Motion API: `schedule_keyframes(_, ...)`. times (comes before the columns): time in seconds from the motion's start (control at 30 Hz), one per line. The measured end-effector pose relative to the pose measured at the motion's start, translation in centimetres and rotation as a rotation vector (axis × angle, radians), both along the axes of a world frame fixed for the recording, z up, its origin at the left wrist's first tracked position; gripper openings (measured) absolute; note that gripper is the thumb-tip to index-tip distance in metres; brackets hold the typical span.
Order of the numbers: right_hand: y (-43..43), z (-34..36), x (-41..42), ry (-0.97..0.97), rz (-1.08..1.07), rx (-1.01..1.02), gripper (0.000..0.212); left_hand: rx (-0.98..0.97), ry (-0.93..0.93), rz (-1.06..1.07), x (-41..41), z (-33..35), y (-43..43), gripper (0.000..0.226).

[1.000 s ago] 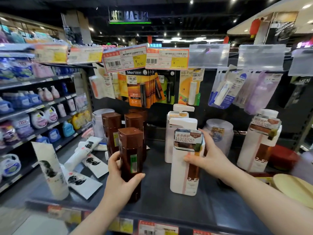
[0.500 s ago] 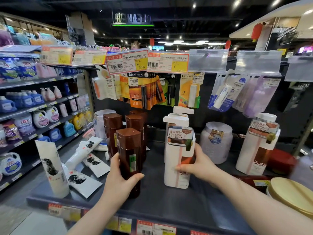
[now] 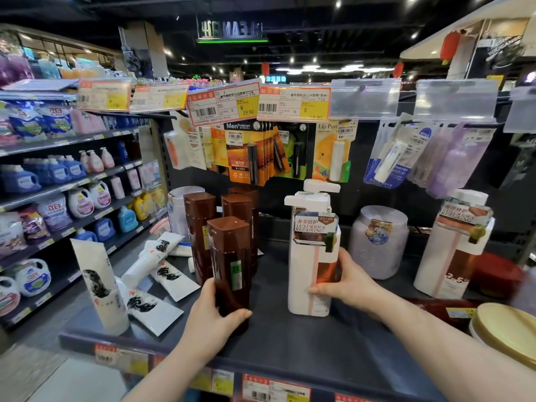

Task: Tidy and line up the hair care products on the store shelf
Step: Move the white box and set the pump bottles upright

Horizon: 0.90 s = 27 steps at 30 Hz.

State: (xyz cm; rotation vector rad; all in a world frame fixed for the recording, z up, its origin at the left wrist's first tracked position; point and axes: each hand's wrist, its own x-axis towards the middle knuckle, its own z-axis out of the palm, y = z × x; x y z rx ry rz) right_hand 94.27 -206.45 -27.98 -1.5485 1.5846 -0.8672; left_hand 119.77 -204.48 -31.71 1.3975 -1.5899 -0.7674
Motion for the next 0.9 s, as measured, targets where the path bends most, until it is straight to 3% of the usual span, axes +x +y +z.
schedule_keyframes(0.4,0.5,-0.4,0.4,-0.022,-0.013,-0.043,0.095,0.023,-0.008,0.005,-0.6,-0.3,-0.7,0.049)
schedule_keyframes(0.53,2.3,-0.2,0.5,0.064,-0.134,-0.219,0.095,0.031,0.008,-0.001,-0.6,-0.5,-1.0,0.048)
schedule_keyframes(0.67,5.1,0.3,1.7,0.224,-0.361,-0.651,0.051,0.02,0.002,-0.035,-0.6,-0.4,-1.3,0.048)
schedule_keyframes(0.77,6.3,1.0,4.2,0.204,-0.195,-0.763,0.034,0.008,-0.008,-0.049,-0.5,-0.5,-1.5,0.047)
schedule_keyframes(0.83,6.1,1.1,6.0,0.202,-0.051,-0.697,0.028,0.012,0.007,-0.072,-0.4,-0.6,-1.6,0.051)
schedule_keyframes(0.9,5.4,1.0,8.3,0.208,0.051,-0.533,0.035,0.014,0.045,-0.125,-0.1,-0.9,-1.8,0.057)
